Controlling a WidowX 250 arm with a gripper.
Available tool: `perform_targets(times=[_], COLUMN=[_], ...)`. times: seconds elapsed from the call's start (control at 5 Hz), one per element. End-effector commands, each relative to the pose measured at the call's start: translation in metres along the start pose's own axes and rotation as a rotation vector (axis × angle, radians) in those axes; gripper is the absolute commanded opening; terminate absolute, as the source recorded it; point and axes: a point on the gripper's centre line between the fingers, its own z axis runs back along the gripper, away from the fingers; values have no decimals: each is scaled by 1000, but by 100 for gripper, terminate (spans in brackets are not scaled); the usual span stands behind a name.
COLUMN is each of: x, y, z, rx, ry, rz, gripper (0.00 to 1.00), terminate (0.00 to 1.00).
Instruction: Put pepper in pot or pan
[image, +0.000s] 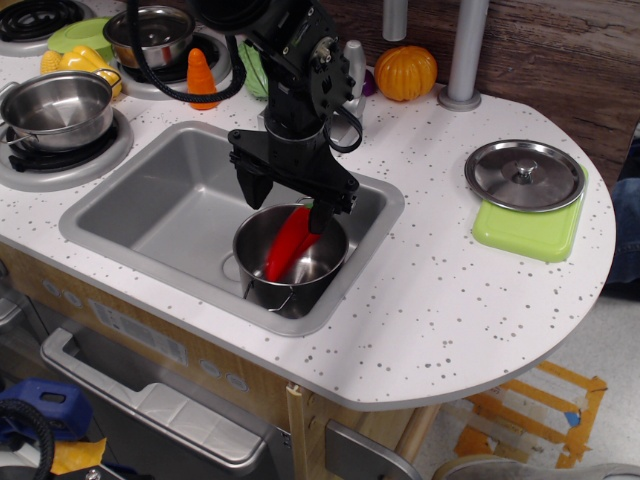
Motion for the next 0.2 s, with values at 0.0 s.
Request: perform_targets(times=[0.0], x=[4], y=[5], z=[6], rx=[3], ry=[-23], rz=[13], gripper=[100], terminate=[100])
